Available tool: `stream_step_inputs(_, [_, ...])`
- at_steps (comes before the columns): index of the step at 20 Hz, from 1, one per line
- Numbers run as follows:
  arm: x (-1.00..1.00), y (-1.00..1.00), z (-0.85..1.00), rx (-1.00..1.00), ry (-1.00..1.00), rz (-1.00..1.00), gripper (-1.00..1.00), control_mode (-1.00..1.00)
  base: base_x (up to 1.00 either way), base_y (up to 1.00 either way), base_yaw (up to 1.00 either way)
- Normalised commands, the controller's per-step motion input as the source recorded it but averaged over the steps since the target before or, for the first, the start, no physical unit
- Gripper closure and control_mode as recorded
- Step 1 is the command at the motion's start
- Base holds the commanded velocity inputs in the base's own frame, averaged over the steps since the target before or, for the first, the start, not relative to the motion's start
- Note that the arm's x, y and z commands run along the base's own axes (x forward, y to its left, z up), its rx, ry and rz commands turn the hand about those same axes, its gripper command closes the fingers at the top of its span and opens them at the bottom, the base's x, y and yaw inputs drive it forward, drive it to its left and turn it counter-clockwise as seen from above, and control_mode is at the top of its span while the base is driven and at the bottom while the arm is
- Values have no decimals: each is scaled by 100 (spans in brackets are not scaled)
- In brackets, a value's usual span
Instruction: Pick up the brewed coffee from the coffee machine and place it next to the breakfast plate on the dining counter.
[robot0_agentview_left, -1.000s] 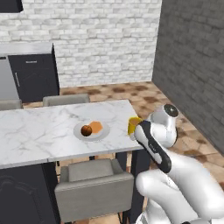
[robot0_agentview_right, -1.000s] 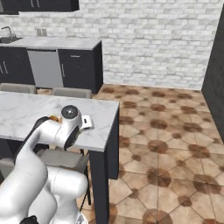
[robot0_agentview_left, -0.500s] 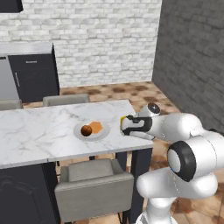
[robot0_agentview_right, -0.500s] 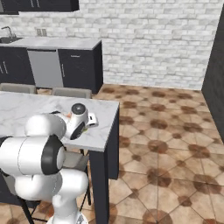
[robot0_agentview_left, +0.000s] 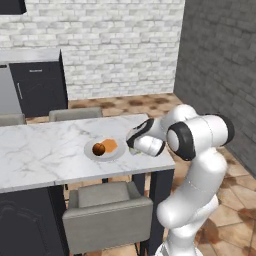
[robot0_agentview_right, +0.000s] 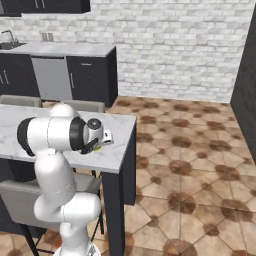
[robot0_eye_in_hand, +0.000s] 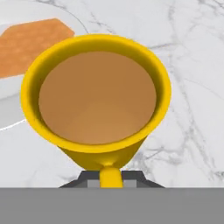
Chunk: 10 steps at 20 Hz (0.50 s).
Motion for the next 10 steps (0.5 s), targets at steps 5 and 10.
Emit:
stream_step_inputs(5, [53, 16, -56, -3, 0, 3, -100, -100, 0, 0, 0])
stream_step_inputs(10, [-13, 31, -3, -6, -1, 1, -100, -100, 0, 0, 0])
